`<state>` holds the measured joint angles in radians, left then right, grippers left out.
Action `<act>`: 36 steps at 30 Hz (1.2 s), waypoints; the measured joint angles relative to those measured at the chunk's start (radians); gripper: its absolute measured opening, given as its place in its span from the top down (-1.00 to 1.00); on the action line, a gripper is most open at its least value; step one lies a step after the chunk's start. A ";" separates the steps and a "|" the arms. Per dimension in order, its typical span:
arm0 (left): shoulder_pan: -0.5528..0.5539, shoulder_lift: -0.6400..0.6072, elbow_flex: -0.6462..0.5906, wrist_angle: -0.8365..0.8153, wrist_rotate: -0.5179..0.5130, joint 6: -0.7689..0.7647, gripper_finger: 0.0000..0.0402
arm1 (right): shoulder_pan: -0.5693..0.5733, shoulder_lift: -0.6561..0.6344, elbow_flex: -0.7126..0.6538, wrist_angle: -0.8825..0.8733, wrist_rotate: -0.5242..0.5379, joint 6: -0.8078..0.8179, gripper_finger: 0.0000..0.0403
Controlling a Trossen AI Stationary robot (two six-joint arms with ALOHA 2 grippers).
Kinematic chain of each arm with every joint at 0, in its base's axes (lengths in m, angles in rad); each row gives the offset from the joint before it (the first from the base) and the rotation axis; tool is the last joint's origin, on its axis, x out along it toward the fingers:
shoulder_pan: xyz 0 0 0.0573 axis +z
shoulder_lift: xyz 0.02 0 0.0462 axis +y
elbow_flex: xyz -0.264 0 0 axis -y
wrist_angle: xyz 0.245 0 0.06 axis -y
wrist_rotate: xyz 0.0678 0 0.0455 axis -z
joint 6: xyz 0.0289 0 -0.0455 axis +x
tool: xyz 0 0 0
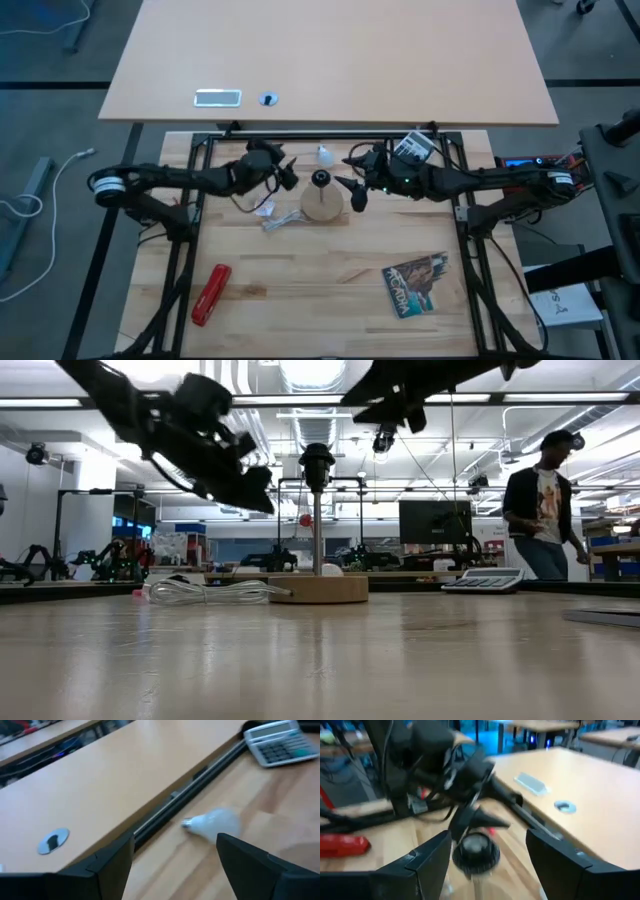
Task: Screw lightbulb
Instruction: Insert the lightbulb into the lamp
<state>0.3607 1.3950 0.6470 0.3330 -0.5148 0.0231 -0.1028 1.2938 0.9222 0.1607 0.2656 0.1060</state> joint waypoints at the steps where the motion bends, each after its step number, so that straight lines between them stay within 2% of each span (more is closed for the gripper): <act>1: 0.022 0.021 0.014 0.001 0.025 -0.008 -0.40 | 0.000 0.002 0.000 -0.017 0.004 0.005 -0.25; 5: 0.089 0.097 0.063 0.006 0.124 -0.044 -0.44 | 0.000 0.004 0.000 -0.095 0.117 0.007 -0.22; 9: 0.113 0.143 0.076 -0.001 0.169 -0.065 -0.42 | -0.013 0.004 0.000 -0.168 0.271 0.007 -0.21; 12: 0.115 0.155 0.071 0.005 0.187 -0.069 -0.39 | -0.057 0.004 0.000 -0.191 0.269 0.016 -0.21; 21: 0.114 0.124 0.036 -0.031 0.213 -0.141 -0.40 | -0.328 0.013 0.000 -0.181 -0.008 0.148 -0.25; 27: 0.115 0.121 0.039 -0.124 0.222 -0.144 -0.43 | -0.472 0.063 0.009 -0.169 -0.137 0.210 -0.23; 32: 0.116 0.121 0.038 -0.125 0.304 -0.132 -0.43 | -0.546 0.160 0.063 -0.119 -0.263 0.208 -0.28; 36: 0.125 0.120 0.038 -0.125 0.368 -0.121 -0.42 | -0.590 0.276 0.169 -0.138 -0.376 0.188 -0.35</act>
<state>0.4854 1.5154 0.6855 0.2085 -0.1472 -0.0975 -0.6925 1.5701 1.0908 0.0228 -0.1106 0.2945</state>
